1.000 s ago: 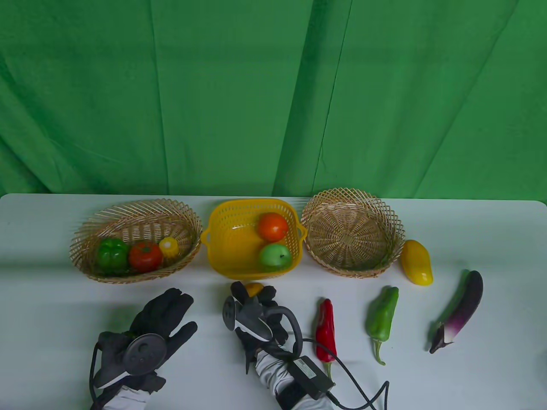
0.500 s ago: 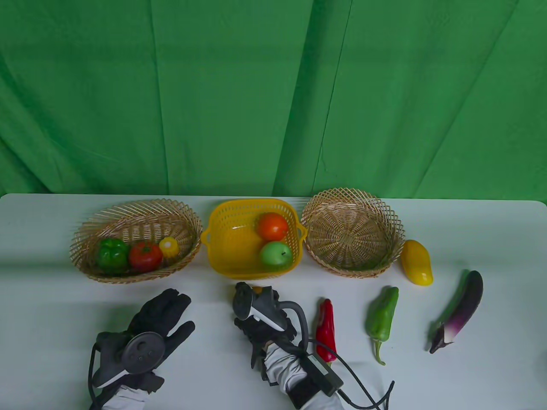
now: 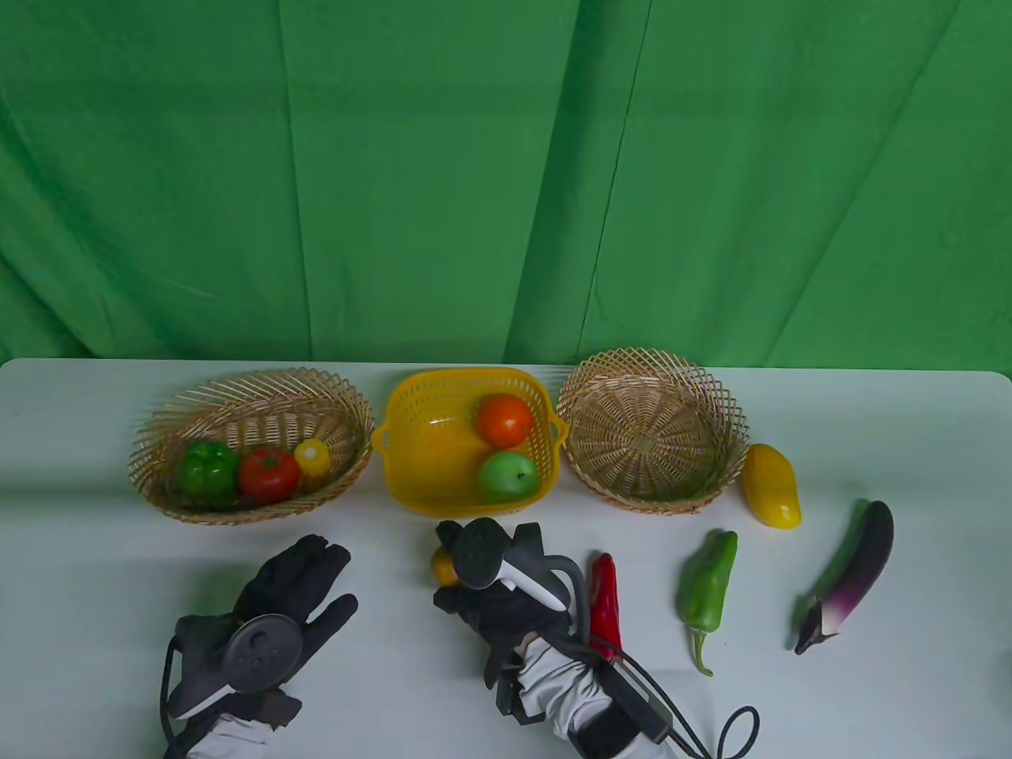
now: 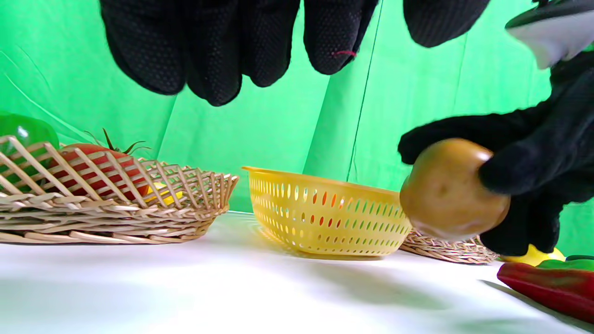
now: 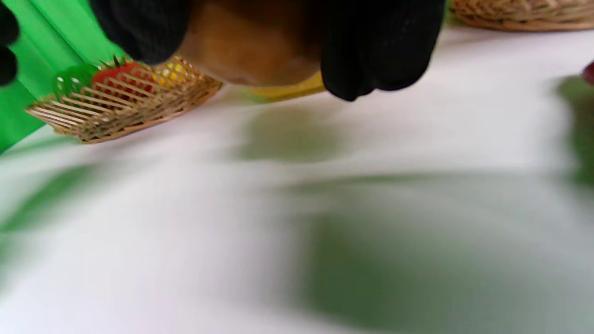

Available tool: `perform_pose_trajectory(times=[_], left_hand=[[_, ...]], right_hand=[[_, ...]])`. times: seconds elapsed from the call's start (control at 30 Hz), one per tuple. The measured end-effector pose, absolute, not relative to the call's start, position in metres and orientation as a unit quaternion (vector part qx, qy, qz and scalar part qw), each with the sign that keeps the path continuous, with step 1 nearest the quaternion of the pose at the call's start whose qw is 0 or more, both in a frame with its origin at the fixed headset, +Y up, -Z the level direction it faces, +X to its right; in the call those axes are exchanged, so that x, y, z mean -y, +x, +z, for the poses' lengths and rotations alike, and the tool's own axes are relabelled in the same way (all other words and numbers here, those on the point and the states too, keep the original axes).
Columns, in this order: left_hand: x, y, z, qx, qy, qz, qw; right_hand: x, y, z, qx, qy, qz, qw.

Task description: Place 10 objects into 3 containers, with green background

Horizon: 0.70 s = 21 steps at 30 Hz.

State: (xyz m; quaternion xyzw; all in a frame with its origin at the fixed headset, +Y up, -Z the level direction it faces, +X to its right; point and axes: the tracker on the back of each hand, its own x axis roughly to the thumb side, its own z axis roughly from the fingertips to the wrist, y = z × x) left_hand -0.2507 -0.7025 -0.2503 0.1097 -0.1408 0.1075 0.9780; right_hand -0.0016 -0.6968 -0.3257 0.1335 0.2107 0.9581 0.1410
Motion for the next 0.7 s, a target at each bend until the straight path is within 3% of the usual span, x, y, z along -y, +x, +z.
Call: perform_pose_trajectory(times=[0.43, 0.7], left_hand=[[0.703, -0.251, -0.250, 0.140, 0.110, 0.108, 0.978], [0.703, -0.254, -0.251, 0.138, 0.112, 0.113, 0.978]], right_hand=[[0.645, -0.014, -0.347, -0.156, 0.134, 0.962, 0.178], [0.647, -0.042, -0.385, -0.172, 0.096, 0.962, 0.190]])
